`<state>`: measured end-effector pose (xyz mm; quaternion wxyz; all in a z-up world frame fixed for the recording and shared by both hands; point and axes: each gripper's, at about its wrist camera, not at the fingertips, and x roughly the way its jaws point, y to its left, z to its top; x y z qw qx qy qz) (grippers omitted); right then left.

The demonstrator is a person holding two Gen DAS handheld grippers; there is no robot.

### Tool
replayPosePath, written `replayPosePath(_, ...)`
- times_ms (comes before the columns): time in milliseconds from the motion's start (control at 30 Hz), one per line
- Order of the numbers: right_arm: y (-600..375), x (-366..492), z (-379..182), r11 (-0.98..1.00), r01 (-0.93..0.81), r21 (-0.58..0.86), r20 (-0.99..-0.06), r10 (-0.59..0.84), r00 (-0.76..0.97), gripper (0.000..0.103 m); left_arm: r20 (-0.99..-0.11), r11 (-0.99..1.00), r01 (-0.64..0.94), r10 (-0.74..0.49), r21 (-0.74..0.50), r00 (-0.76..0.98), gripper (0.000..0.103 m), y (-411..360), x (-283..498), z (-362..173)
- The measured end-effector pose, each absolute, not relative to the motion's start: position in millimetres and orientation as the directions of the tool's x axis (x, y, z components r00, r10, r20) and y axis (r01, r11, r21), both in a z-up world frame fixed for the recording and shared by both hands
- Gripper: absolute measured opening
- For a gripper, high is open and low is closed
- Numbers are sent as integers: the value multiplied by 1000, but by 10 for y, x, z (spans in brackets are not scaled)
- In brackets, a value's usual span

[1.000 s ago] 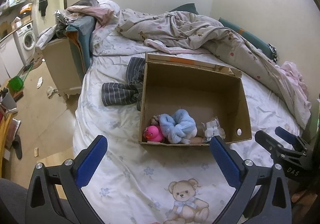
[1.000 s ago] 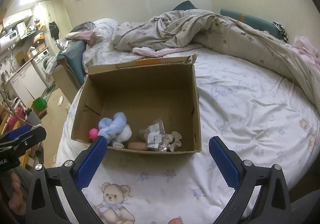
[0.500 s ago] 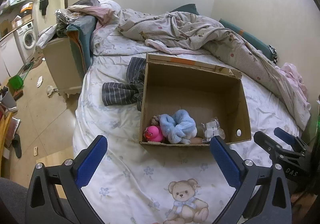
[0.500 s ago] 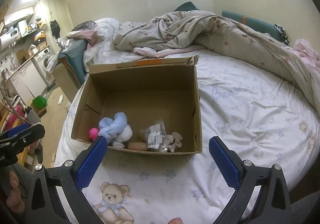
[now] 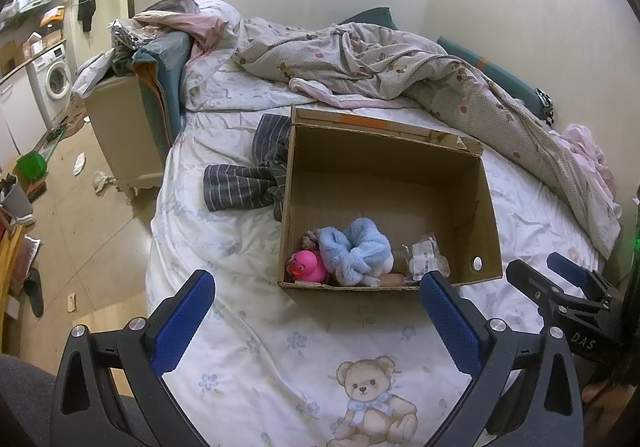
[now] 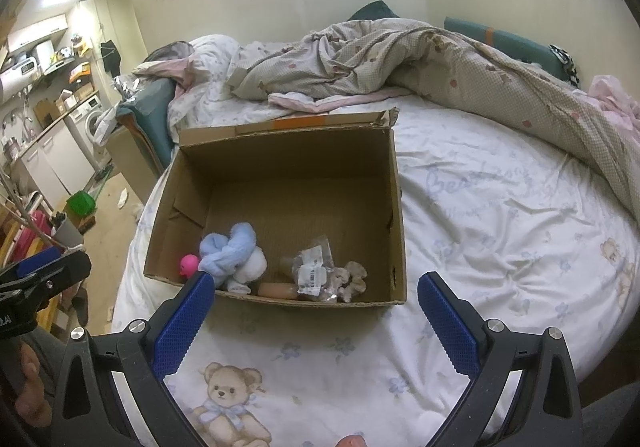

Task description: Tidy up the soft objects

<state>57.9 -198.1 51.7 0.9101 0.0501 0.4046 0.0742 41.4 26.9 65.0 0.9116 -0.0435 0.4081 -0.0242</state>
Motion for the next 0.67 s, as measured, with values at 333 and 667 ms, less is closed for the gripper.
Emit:
replayPosePath(333,-1982,582,516,984,-95,153,-729,177,661,103,-744,995,7,-78,-98,664,102,268,403,625)
replayPosePath(667,-1977,581,510,983,-99,154,-729,181,660,103,-743,994,1,-85,-113,664,102,293,379,594)
